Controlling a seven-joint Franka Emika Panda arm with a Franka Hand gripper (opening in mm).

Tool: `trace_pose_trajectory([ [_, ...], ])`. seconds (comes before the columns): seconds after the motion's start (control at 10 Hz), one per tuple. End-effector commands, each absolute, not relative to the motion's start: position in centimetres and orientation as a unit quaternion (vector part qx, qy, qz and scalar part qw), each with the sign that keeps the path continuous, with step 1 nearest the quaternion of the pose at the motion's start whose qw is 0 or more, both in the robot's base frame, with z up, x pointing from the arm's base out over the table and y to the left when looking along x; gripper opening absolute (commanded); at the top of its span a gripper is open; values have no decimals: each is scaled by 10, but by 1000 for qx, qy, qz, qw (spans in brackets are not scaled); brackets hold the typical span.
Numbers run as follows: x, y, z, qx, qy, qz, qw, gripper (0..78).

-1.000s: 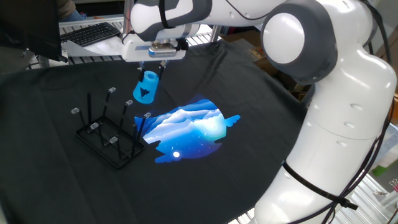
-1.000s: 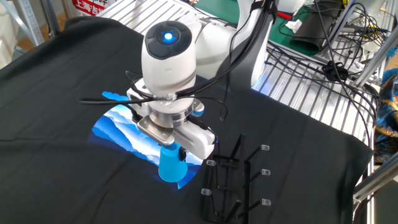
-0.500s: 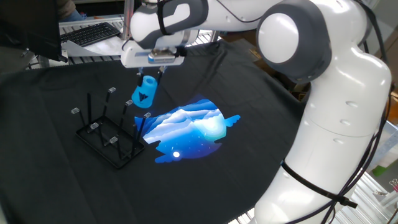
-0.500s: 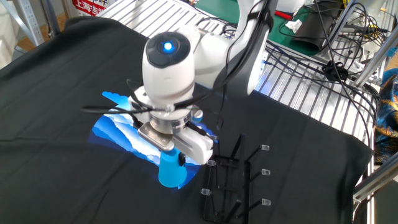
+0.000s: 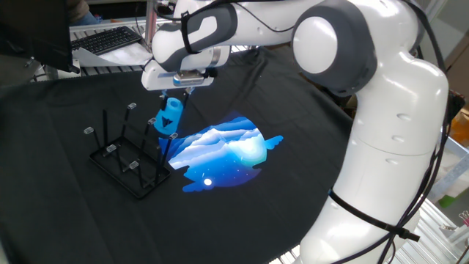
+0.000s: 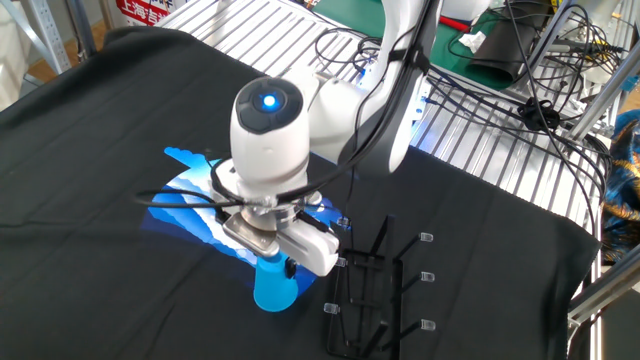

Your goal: Take the cup off the cup rack

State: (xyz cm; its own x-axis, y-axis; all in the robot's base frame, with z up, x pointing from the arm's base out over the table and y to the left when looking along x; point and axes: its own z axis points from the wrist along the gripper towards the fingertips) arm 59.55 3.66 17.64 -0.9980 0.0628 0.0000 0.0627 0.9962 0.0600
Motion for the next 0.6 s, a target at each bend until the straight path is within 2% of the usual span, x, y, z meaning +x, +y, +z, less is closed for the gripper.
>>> trace_pose_trajectory([
  [0.1,600,38,163,24,999,29,4,12],
  [0.6,601,38,154,27,999,30,11,12],
])
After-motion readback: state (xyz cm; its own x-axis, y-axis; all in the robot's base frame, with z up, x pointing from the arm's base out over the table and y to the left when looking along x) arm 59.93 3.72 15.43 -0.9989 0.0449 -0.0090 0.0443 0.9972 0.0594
